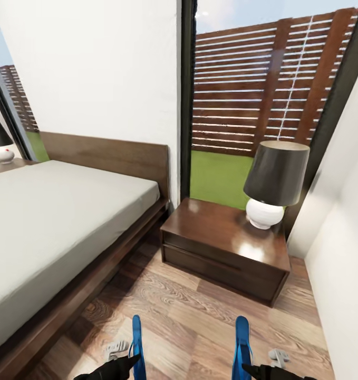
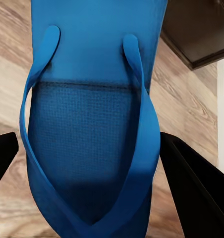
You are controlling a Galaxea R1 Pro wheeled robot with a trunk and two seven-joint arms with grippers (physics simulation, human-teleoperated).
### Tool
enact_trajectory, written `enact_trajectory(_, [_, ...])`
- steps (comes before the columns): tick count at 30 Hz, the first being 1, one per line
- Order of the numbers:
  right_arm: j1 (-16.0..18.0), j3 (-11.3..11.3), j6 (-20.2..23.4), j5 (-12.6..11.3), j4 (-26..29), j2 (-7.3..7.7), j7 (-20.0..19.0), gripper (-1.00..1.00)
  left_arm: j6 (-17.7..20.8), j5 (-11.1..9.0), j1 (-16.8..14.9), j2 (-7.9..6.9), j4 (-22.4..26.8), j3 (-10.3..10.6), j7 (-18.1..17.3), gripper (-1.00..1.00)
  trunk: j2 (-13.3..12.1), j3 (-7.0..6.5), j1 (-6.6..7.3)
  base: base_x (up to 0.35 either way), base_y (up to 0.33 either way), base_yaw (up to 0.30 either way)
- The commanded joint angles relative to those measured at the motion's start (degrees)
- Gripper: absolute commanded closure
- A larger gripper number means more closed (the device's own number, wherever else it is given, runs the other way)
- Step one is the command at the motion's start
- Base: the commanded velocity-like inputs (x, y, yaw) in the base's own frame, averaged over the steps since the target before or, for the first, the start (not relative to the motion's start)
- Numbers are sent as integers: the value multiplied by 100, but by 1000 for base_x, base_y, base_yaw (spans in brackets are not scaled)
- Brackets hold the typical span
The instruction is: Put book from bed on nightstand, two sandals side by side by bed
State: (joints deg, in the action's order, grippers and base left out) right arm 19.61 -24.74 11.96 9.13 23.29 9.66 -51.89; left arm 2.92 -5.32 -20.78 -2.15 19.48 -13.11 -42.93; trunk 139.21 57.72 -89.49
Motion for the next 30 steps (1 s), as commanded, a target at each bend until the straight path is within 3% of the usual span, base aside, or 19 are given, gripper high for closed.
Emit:
enact_trajectory(1, [3, -49, 44, 45, 10, -6, -40, 100, 26, -29, -5, -1, -6, -13, -24, 100, 2, 5, 1, 0, 0, 293])
enact_trajectory(12, [4, -49, 44, 45, 9, -8, -41, 100, -216, -27, -5, 21, -96, -1, -13, 100, 2, 5, 1, 0, -1, 293])
enact_trajectory(30, [1, -49, 51, 37, 9, -3, -44, 100, -239, -22, -5, 30, -208, 10, -13, 100, 2, 5, 1, 34, -60, 293])
